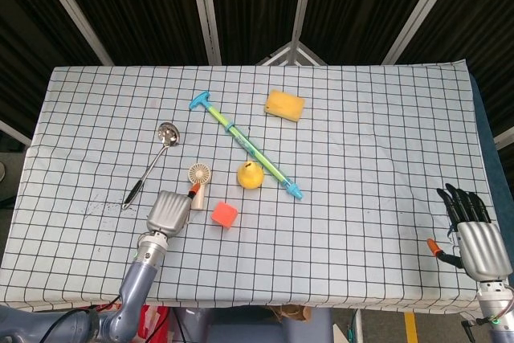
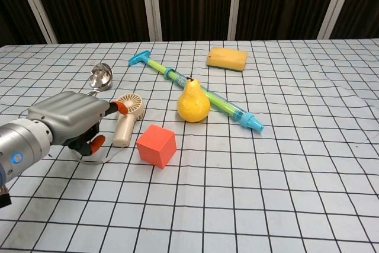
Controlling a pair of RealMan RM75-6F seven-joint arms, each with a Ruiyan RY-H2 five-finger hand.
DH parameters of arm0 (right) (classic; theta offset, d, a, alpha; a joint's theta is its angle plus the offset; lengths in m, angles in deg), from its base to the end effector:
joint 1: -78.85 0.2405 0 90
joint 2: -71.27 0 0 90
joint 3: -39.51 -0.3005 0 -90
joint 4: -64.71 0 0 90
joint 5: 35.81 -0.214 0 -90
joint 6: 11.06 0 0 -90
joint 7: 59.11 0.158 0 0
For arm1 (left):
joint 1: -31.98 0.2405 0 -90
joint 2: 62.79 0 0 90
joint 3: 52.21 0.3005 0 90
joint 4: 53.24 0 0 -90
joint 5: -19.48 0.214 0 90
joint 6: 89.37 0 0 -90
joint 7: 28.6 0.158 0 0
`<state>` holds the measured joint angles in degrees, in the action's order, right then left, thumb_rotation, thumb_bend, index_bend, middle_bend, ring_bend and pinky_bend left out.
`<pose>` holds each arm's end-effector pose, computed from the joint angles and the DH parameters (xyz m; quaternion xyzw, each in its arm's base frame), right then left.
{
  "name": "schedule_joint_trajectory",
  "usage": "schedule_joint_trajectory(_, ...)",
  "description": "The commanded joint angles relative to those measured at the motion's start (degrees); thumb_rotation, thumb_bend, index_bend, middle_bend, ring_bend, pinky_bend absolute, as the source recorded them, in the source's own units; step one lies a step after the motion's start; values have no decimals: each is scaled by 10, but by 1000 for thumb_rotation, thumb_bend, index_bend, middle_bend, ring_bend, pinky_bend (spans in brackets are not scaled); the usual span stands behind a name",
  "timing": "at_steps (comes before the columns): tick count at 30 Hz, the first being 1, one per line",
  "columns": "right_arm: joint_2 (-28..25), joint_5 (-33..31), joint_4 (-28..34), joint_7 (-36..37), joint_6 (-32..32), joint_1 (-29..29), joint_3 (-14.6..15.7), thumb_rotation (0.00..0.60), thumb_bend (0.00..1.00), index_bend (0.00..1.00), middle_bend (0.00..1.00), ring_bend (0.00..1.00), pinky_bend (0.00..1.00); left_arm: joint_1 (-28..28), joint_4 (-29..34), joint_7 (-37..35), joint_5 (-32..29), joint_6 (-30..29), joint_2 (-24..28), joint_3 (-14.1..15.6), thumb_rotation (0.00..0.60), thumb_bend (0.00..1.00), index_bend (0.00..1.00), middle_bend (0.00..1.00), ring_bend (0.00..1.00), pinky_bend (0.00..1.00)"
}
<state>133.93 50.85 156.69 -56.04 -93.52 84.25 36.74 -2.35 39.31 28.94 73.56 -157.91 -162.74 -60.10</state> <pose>-0.3547 -0.2018 0.1773 0.6030 -0.4025 0.3867 0.5699 -0.1803 0.3117 -0.0768 -0.7658 -0.3138 -0.2466 0.5043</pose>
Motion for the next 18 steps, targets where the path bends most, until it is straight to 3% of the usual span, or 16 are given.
schedule_joint_trajectory(1, 0, 0, 0, 0, 0, 0, 0, 600, 279, 70, 0, 0, 0, -2, -2, -1, -1, 0, -1, 1, 600, 718, 165, 874, 719, 735)
schedule_joint_trajectory(18, 0, 0, 0, 1, 0, 0, 0, 600, 279, 70, 0, 0, 0, -7, -25, -7, -13, 0, -11, 21, 600, 720, 175, 874, 719, 735)
